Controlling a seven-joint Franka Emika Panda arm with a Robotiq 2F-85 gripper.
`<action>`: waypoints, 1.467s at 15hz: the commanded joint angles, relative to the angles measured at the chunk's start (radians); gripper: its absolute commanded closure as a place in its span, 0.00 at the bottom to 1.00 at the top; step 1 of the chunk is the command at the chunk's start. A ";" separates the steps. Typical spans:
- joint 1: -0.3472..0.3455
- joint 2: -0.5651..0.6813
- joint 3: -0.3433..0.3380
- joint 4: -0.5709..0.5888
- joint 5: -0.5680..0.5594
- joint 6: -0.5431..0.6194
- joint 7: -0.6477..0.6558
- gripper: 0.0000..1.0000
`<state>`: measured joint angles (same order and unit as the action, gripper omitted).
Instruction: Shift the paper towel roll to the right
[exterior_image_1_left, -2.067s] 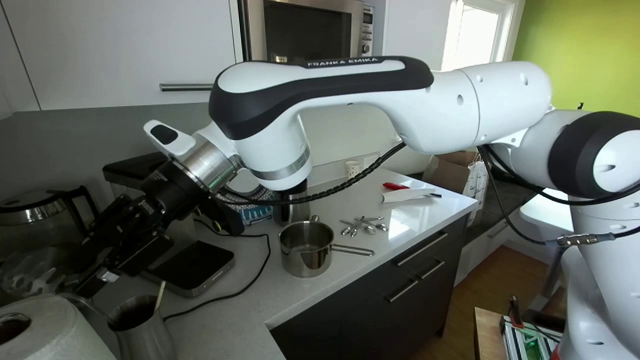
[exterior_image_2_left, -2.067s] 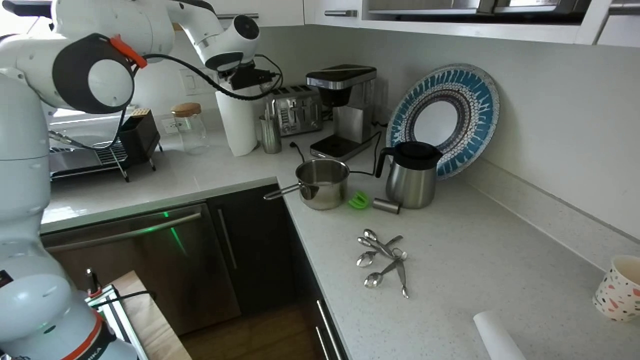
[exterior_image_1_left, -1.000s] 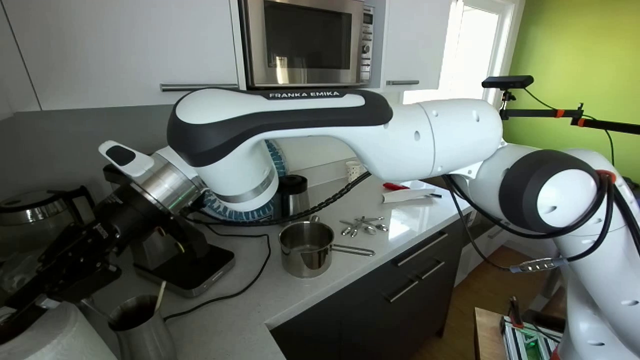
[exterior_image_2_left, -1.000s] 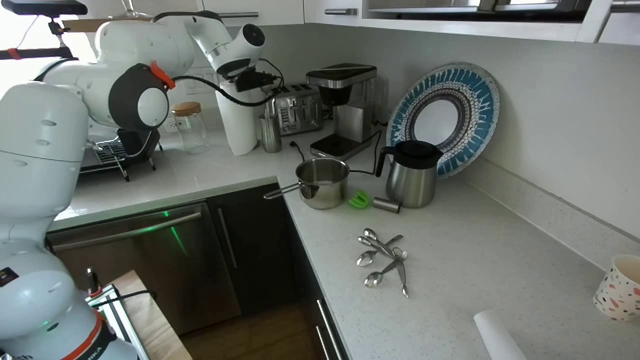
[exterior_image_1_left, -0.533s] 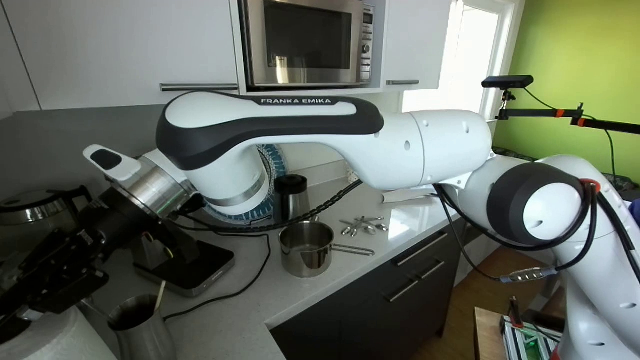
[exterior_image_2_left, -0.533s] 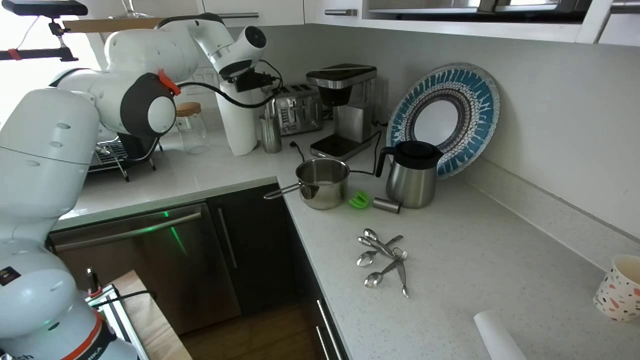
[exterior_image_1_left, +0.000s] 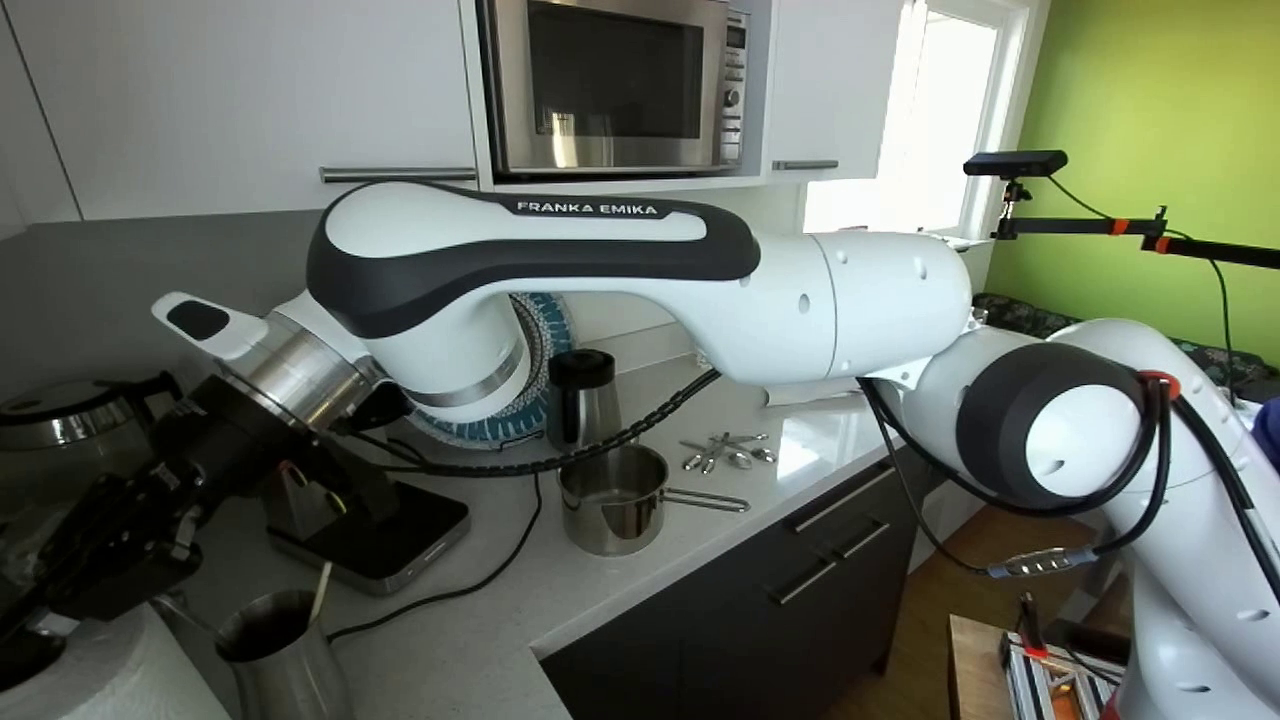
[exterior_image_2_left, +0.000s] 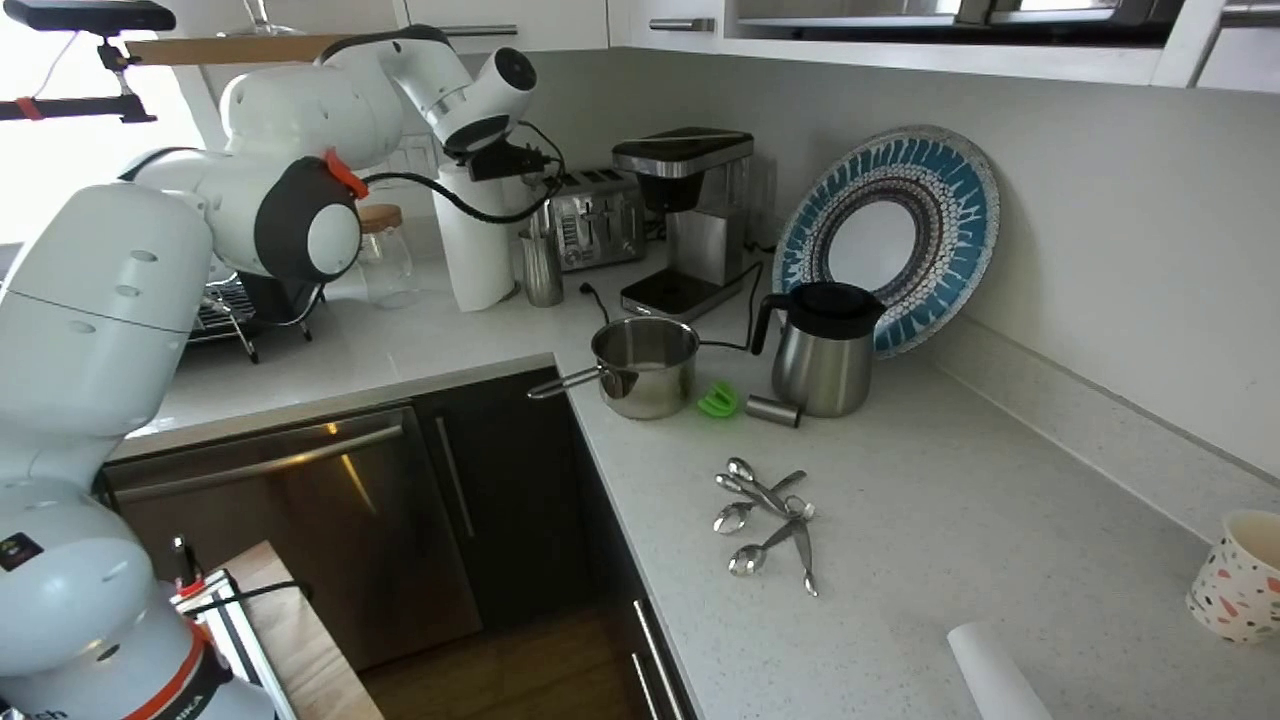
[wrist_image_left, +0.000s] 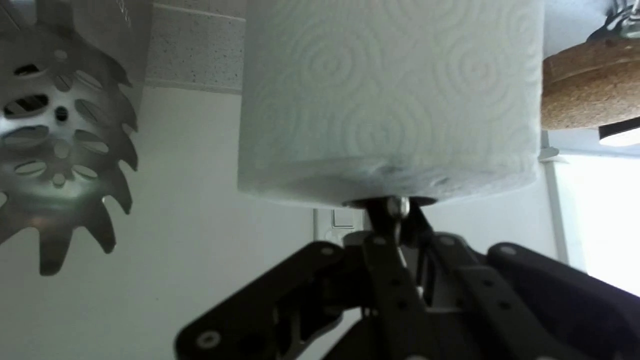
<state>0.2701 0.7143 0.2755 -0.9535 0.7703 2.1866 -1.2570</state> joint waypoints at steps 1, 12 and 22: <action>0.016 0.018 -0.017 0.049 -0.040 -0.049 0.054 0.97; -0.003 -0.283 -0.001 -0.273 -0.016 0.057 0.017 0.96; -0.069 -0.682 -0.040 -0.759 0.140 0.158 0.102 0.96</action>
<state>0.2117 0.2044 0.2561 -1.5150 0.8737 2.2584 -1.2141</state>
